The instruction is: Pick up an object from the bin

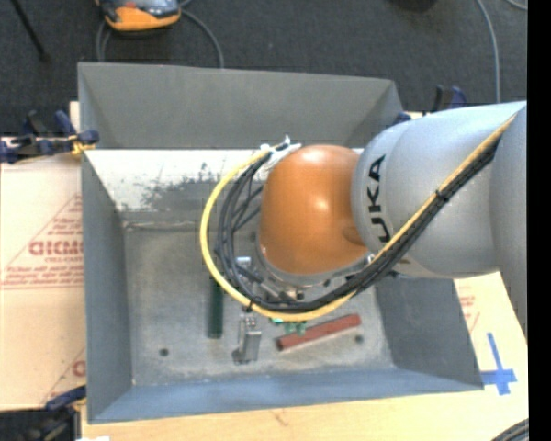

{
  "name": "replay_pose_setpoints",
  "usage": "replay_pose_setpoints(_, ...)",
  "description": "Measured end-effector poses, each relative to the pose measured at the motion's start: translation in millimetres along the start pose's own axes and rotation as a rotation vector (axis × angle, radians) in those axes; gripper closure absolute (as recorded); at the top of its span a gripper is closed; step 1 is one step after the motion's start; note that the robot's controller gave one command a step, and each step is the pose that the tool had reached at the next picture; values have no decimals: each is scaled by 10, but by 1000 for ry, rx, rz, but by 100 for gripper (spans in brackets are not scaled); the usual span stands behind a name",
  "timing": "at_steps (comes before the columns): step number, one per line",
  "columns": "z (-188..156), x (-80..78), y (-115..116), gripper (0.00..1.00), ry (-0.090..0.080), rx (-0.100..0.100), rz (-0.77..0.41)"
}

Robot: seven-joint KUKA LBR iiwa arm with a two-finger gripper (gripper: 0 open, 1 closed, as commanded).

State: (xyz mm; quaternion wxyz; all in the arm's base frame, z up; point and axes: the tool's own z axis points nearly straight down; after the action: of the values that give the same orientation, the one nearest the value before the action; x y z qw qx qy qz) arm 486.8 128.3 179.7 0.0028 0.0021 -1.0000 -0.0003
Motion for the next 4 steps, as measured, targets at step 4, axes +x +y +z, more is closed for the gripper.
replay_pose_setpoints(4,364,-403,58,0,-14,1,-214)
